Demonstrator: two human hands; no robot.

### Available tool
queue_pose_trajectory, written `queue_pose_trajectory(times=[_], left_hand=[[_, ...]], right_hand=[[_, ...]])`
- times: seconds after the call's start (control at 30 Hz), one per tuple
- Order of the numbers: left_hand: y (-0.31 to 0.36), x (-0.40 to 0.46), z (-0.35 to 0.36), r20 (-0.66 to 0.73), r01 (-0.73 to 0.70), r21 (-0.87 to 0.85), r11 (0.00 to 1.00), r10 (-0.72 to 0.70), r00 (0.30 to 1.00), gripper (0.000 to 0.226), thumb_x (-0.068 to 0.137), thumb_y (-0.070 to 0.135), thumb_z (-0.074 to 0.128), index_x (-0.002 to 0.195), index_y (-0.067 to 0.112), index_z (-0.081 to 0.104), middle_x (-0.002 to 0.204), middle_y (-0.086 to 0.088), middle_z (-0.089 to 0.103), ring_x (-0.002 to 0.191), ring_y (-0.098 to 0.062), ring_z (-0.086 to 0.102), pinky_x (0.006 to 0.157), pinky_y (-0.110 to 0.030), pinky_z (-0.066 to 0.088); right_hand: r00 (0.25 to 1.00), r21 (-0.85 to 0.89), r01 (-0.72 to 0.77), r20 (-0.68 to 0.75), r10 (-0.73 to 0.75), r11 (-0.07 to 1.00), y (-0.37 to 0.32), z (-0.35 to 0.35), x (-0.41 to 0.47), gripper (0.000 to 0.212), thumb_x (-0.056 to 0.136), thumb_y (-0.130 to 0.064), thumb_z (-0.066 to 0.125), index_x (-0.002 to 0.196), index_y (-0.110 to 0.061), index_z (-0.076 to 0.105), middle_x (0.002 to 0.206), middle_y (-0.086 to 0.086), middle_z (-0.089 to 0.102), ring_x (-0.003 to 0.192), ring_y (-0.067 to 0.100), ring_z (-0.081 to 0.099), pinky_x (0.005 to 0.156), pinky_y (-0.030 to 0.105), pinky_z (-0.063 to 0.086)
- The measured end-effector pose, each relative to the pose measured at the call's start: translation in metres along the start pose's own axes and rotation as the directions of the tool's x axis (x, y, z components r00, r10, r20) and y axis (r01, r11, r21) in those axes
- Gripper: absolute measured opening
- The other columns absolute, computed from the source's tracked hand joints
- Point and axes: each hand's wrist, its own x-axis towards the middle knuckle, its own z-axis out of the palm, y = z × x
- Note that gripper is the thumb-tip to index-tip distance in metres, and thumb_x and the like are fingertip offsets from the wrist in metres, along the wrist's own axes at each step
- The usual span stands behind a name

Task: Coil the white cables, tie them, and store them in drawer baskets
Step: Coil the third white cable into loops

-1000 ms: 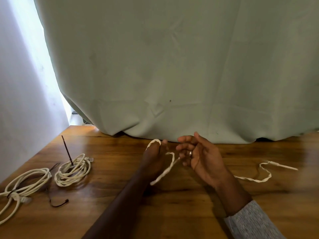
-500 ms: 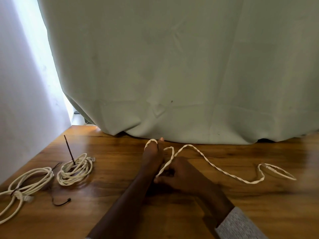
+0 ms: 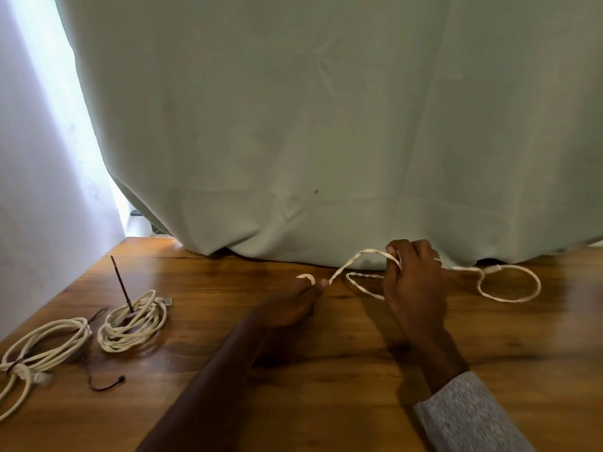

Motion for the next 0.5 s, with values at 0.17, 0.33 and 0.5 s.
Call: queue_pose_trajectory(times=[0.17, 0.33, 0.5], left_hand=[[0.003, -0.001, 0.008, -0.001, -0.016, 0.03, 0.999, 0.016, 1.0, 0.038, 0.102, 0.049, 0.044, 0.078, 0.02, 0.051, 0.066, 0.007, 0.051, 0.057, -0.006, 0.045, 0.057, -0.025, 0.039], [-0.007, 0.011, 0.014, -0.219, -0.08, -0.008, 0.997, 0.076, 0.973, 0.044, 0.105, 0.042, 0.039, 0.081, 0.012, 0.06, 0.068, -0.003, 0.057, 0.06, -0.014, 0.051, 0.061, -0.042, 0.044], [-0.01, 0.008, 0.01, -0.208, -0.135, -0.173, 0.976, 0.098, 0.973, 0.043, 0.106, 0.028, 0.045, 0.08, 0.0, 0.064, 0.068, -0.014, 0.064, 0.058, -0.021, 0.057, 0.054, -0.037, 0.043]], right_hand=[[0.997, -0.087, -0.032, 0.067, 0.038, 0.996, 0.009, -0.001, 0.006, 0.051, 0.086, -0.041, 0.071, 0.129, -0.02, 0.052, 0.12, 0.013, 0.059, 0.105, 0.034, 0.058, 0.08, 0.049, 0.052], [0.947, 0.071, 0.315, -0.086, -0.309, 0.946, -0.033, -0.009, -0.008, 0.046, 0.082, -0.051, 0.072, 0.114, -0.019, 0.059, 0.107, 0.005, 0.063, 0.097, 0.023, 0.056, 0.08, 0.038, 0.042], [0.852, 0.218, 0.524, -0.128, -0.508, 0.823, -0.062, -0.004, -0.024, 0.017, 0.09, -0.033, 0.069, 0.085, -0.016, 0.067, 0.066, -0.003, 0.063, 0.059, 0.015, 0.054, 0.064, 0.03, 0.038]])
